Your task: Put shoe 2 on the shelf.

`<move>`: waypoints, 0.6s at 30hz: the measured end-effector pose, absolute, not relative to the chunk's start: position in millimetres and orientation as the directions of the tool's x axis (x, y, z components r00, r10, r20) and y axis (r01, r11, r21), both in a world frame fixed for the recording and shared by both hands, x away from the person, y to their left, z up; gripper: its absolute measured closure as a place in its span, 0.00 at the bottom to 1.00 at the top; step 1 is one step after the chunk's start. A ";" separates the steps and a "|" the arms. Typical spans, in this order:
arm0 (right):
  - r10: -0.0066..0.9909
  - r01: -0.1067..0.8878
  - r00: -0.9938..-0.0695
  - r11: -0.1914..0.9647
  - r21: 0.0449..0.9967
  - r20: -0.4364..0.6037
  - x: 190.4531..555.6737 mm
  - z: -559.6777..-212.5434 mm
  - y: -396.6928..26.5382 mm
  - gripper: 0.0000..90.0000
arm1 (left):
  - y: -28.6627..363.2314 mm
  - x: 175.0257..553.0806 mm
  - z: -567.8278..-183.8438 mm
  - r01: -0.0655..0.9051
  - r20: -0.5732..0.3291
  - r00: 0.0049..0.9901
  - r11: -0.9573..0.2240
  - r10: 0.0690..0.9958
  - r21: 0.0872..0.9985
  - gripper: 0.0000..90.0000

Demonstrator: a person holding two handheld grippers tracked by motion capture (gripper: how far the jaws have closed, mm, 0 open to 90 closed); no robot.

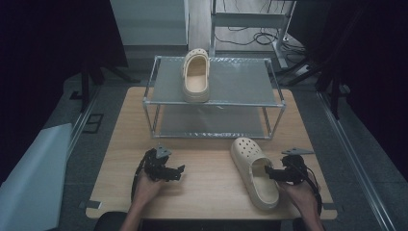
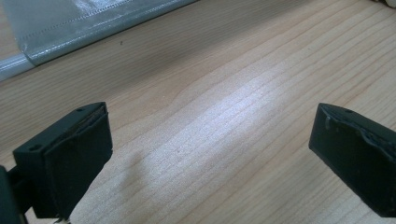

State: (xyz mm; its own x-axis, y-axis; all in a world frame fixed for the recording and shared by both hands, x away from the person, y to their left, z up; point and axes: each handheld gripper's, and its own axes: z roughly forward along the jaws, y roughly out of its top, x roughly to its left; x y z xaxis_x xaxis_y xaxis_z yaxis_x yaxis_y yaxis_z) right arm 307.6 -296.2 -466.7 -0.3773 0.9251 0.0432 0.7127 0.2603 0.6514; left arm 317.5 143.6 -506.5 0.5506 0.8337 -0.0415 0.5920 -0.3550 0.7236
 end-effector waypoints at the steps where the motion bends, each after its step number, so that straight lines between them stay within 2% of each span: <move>1: 0.925 0.717 -0.376 0.254 0.649 0.053 309.3 -466.5 -294.6 0.29 | 143.6 317.4 -506.5 0.593 -0.041 0.550 -0.355 0.834 0.723 0.00; 2: 0.920 0.730 -0.382 0.244 0.638 0.085 311.9 -466.6 -290.9 0.40 | 143.4 317.2 -506.6 0.592 -0.040 0.550 -0.357 0.834 0.722 0.00; 3: 0.920 0.730 -0.382 0.244 0.638 0.085 311.9 -466.6 -290.9 0.40 | 143.4 317.3 -506.6 0.592 -0.037 0.551 -0.359 0.834 0.722 0.00; 5: 0.915 0.737 -0.390 0.244 0.630 0.102 313.9 -467.9 -286.7 0.51 | 142.8 317.0 -506.5 0.591 -0.036 0.551 -0.360 0.834 0.722 0.00; 11: 0.917 0.751 -0.382 0.234 0.618 0.117 318.9 -468.2 -282.2 0.77 | 142.4 316.7 -506.5 0.592 -0.037 0.553 -0.362 0.832 0.720 0.00; 15: 0.926 0.743 -0.368 0.237 0.627 0.087 319.6 -467.1 -284.3 0.83 | 142.7 316.7 -506.3 0.592 -0.036 0.553 -0.362 0.832 0.720 0.00; 18: 0.925 0.752 -0.352 0.190 0.631 0.142 321.2 -468.0 -292.5 0.84 | 143.1 316.7 -506.3 0.594 -0.036 0.552 -0.362 0.833 0.719 0.00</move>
State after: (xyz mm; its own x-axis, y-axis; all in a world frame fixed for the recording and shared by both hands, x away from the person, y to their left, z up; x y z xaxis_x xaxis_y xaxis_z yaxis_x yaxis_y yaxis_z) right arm 321.2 -292.5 -468.0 -0.3525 0.9250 0.1417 0.7519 0.1898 0.6314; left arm 316.7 143.1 -506.3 0.5519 0.8332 -0.0360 0.5936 -0.3621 0.7187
